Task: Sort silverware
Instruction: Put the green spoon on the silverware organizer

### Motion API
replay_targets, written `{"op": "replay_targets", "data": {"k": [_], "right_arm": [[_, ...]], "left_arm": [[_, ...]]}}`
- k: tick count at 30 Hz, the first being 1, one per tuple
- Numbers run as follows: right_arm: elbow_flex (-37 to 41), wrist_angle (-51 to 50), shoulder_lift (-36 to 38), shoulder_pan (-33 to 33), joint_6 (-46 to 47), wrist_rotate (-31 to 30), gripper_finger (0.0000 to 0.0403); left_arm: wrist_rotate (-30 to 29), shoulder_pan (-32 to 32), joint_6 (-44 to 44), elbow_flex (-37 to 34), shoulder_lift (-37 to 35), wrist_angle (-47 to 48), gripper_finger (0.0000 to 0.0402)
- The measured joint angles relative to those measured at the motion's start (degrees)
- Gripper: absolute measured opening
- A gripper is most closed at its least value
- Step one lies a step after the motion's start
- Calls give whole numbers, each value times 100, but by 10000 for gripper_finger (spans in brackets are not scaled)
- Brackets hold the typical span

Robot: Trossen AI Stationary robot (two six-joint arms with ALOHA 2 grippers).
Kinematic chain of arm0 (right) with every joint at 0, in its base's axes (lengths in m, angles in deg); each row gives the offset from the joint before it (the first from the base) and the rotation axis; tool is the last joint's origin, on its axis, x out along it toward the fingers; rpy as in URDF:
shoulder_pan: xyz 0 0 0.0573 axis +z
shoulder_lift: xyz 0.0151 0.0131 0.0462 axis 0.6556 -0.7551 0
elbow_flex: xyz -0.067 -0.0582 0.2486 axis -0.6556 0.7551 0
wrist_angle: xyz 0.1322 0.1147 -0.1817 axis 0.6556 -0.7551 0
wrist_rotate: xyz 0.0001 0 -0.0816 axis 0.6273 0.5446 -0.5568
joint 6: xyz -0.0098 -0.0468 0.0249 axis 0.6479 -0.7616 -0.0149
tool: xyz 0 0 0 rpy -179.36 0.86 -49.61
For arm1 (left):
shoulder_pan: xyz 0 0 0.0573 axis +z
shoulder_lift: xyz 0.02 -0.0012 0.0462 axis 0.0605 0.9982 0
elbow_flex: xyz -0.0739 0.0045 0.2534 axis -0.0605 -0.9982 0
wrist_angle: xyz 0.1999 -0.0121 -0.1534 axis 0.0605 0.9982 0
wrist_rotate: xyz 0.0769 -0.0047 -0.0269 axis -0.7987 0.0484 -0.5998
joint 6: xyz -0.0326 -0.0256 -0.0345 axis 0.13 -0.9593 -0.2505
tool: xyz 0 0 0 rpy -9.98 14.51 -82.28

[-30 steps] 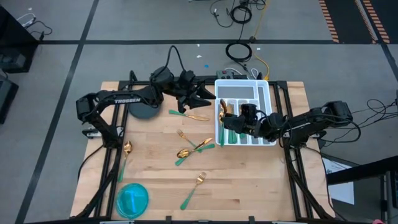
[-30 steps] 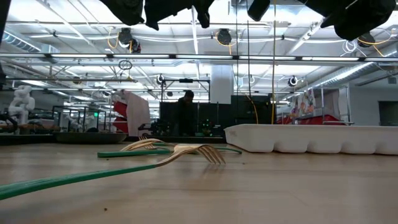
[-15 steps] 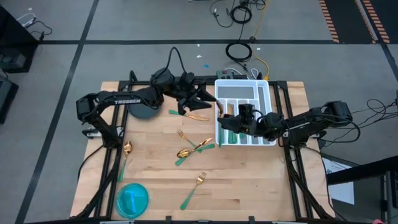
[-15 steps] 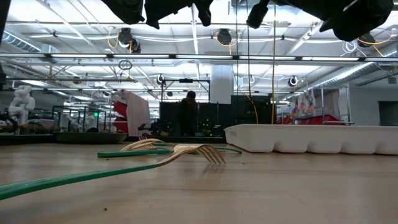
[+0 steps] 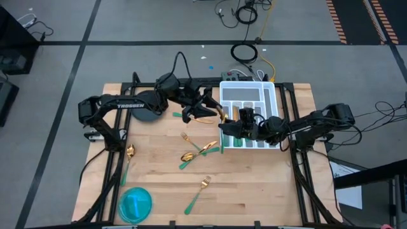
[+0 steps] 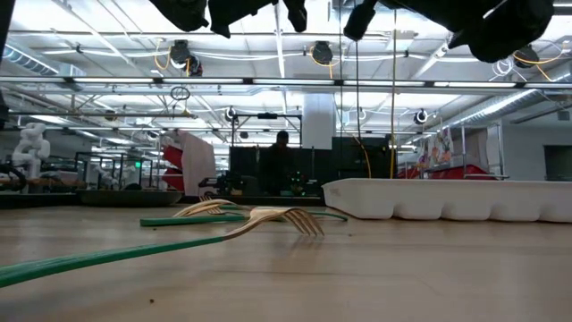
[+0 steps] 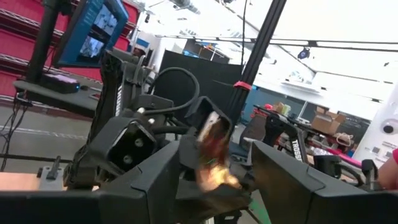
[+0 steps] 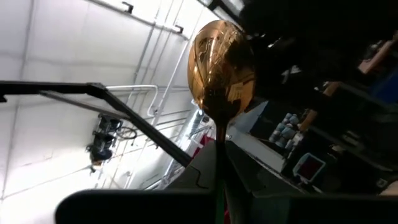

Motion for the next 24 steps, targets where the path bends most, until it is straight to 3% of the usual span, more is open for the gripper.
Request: {"op": "replay_targets", "data": {"k": [5, 17, 24], "right_arm": [[-238, -50, -105, -27, -114, 258, 0], [-241, -240, -107, -44, -88, 243, 0], [-241, -234, -107, -44, -87, 228, 0]], "left_arm": [[-52, -1, 2, 2, 0, 88, 203], [-212, 3, 4, 2, 2, 96, 199], [-208, 3, 7, 2, 2, 90, 138]]}}
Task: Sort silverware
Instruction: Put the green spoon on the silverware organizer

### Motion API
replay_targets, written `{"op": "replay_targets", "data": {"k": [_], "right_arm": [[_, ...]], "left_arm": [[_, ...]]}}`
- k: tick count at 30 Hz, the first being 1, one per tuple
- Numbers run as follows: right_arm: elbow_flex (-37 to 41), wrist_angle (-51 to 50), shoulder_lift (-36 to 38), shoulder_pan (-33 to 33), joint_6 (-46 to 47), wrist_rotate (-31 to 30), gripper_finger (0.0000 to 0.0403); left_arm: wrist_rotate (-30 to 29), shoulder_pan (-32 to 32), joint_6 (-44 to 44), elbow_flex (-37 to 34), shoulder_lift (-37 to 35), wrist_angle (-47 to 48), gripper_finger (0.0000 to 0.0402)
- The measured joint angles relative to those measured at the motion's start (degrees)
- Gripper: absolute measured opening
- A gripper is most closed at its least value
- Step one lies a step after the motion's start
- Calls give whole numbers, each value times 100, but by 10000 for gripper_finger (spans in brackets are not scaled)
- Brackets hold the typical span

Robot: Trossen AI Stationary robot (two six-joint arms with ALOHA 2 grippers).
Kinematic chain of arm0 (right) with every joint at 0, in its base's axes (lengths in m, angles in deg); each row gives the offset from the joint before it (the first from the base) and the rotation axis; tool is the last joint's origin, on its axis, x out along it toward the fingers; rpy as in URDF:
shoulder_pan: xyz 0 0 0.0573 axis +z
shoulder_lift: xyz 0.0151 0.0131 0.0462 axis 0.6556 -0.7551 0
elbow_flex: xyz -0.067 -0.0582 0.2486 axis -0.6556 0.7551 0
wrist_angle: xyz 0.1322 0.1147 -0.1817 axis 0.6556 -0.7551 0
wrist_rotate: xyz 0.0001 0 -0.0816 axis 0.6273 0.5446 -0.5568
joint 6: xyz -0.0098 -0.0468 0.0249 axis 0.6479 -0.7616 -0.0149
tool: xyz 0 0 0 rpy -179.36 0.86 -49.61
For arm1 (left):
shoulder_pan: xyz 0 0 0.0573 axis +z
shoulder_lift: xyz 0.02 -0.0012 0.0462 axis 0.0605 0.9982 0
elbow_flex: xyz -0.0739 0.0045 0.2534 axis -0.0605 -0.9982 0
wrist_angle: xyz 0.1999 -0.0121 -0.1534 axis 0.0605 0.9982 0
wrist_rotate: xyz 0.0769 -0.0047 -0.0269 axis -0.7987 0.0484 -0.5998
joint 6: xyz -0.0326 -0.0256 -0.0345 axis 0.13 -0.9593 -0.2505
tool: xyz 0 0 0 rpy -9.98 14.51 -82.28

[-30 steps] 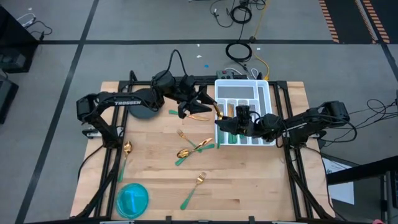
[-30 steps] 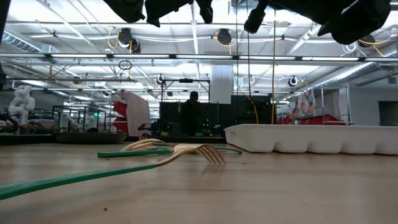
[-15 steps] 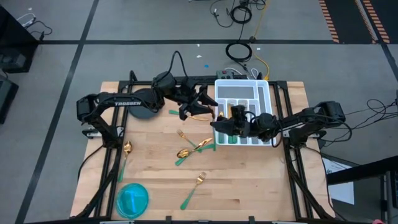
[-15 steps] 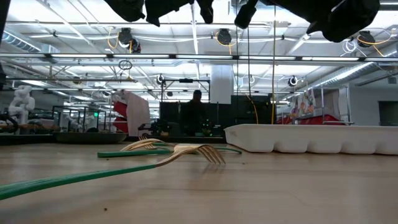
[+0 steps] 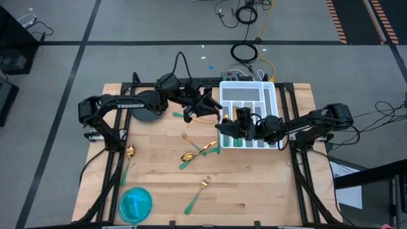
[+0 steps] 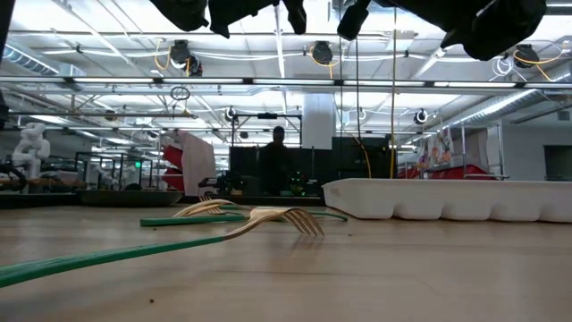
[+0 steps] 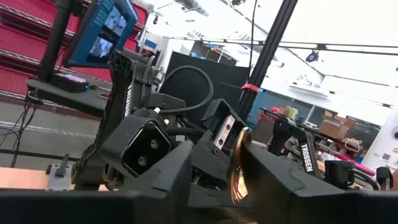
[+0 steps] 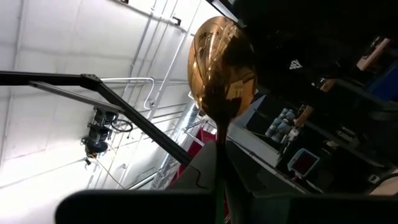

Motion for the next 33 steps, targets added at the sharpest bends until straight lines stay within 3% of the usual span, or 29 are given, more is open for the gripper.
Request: {"op": "replay_targets", "data": {"k": [12, 24, 33], "right_arm": [[2, -10, 0, 0, 24, 11, 0], [2, -256, 9, -7, -258, -278, 9], [0, -333, 4, -13, -331, -305, 88]], "left_arm": [[130, -2, 250, 1, -3, -2, 15], [240, 11, 258, 4, -7, 35, 8], [177, 0, 262, 0, 11, 38, 7]]}}
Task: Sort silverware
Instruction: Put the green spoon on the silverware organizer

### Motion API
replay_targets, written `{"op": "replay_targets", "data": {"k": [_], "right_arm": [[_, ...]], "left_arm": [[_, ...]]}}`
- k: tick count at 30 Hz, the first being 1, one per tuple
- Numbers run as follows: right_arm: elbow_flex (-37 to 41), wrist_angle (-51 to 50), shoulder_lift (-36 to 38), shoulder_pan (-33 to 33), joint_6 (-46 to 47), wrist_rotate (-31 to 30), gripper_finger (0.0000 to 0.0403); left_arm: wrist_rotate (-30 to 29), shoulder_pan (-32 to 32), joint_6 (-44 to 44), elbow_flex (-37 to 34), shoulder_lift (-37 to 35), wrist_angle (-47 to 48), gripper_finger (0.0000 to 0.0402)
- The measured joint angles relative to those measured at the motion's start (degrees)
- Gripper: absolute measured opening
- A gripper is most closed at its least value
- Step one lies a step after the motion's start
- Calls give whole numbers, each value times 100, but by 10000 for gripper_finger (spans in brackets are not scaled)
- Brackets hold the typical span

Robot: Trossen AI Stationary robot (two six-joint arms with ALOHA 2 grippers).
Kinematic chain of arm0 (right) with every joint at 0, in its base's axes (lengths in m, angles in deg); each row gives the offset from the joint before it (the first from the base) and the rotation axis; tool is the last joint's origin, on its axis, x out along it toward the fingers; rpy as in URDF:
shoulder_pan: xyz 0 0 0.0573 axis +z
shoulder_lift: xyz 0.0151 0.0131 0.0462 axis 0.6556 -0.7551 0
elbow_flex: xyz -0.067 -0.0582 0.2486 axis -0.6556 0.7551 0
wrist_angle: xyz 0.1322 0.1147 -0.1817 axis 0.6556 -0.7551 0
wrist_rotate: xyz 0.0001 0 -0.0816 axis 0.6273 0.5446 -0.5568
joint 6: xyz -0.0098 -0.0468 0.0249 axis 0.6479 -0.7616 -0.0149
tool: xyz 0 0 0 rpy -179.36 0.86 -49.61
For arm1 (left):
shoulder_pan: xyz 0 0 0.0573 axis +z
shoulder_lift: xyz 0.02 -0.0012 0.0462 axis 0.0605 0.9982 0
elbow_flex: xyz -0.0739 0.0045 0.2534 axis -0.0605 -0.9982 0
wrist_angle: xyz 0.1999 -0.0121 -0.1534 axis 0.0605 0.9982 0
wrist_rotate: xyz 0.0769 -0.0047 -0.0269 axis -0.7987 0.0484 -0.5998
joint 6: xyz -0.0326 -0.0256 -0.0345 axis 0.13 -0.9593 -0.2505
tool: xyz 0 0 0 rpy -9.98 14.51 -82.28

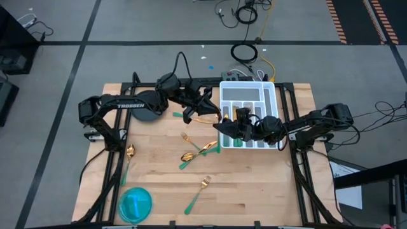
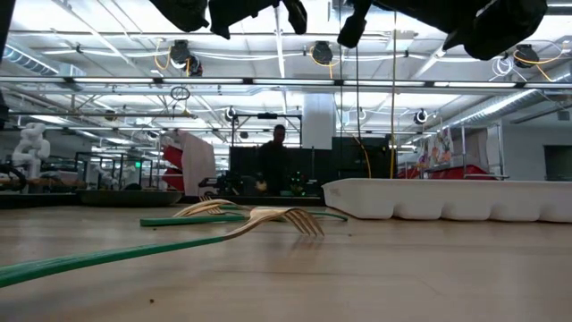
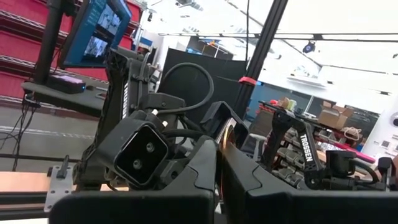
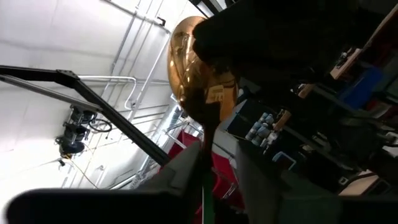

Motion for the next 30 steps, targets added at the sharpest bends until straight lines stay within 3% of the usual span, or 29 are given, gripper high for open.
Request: {"op": "replay_targets", "data": {"k": [9, 17, 25, 30], "right_arm": [[0, 5, 0, -155, -1, 668, 178], [0, -105, 94, -279, -21, 923, 188], [0, -2383, 919, -373, -81, 1113, 179], [0, -3637, 1694, -407, -259, 1064, 179]], "left_arm": [[9, 163, -204, 0, -2, 384, 7], [15, 361, -620, 0, -118, 804, 7], [-14, 580, -335, -2, -581, 1920, 7], [-431, 605, -104, -2, -802, 2898, 7]]}}
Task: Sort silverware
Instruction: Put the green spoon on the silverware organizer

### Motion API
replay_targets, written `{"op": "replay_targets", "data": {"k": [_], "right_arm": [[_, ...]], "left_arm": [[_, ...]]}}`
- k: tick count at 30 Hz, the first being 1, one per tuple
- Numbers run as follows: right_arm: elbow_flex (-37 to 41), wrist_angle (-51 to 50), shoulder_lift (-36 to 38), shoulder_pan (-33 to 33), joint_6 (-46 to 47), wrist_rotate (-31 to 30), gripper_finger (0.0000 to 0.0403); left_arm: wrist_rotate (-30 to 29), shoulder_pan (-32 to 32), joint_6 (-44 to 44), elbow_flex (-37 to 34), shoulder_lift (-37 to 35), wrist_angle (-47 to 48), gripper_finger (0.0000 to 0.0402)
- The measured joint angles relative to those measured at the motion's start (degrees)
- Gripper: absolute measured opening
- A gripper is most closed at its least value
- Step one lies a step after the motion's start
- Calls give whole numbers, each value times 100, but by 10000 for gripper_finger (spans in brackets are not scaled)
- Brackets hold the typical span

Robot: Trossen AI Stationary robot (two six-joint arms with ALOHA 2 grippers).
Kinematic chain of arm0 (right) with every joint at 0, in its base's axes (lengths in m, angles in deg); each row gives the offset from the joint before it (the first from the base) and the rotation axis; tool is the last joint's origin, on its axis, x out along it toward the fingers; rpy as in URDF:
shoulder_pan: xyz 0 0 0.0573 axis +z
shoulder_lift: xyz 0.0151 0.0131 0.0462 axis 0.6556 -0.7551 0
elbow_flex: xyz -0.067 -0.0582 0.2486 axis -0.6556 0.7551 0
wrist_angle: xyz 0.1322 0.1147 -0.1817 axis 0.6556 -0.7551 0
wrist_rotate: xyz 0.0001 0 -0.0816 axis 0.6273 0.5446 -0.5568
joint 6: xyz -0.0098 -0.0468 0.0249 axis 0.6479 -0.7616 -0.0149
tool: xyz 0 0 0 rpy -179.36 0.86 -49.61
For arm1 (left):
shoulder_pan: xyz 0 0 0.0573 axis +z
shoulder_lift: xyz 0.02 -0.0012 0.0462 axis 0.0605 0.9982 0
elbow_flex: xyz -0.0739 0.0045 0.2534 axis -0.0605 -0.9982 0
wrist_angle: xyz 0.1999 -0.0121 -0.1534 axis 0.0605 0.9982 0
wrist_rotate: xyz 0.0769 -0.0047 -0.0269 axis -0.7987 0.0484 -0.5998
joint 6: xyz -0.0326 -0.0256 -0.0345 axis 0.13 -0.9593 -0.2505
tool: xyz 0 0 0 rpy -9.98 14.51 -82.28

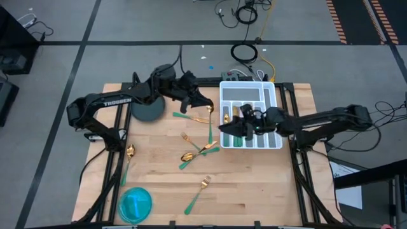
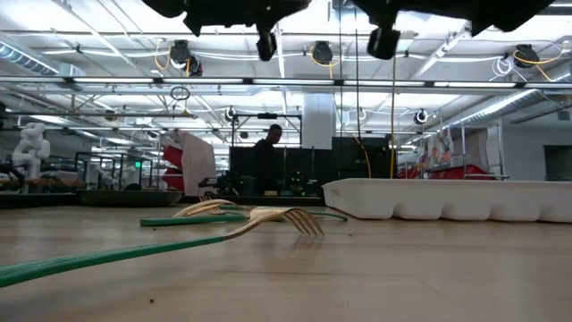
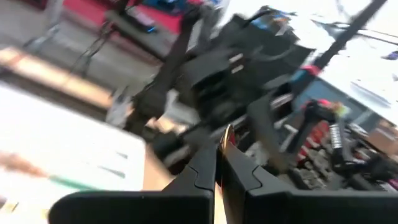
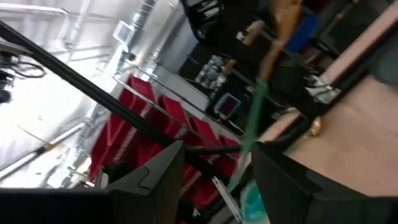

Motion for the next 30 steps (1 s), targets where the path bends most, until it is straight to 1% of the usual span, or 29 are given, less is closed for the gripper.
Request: {"op": "replay_targets", "data": {"k": [2, 7, 10, 13, 15, 20, 26, 30], "right_arm": [[0, -506, 324, 4, -31, -60, 179], [0, -1634, 1028, 4, -99, -220, 178], [0, -2541, 1389, 7, -98, -393, 178], [0, -3495, 1648, 9, -30, -580, 178], [0, -3931, 1745, 17, -20, -623, 178], [0, -4451, 1813, 20, 6, -624, 178], [0, -5625, 1810, 20, 138, -615, 178], [2, -5657, 1810, 20, 140, -613, 178]], "left_arm": [[-191, 12, -4, -4, -48, 377, 7], [-475, 7, 0, -2, -109, 840, 7], [-633, 9, -48, -2, -117, 1072, 7], [-779, 12, -50, -2, -126, 1494, 7], [-907, 11, -55, -2, -120, 1881, 7], [-1206, -26, -57, -2, -120, 2544, 7], [-1219, -81, -62, -2, -119, 2553, 7], [-1219, -78, -55, -2, -120, 2507, 7]]}}
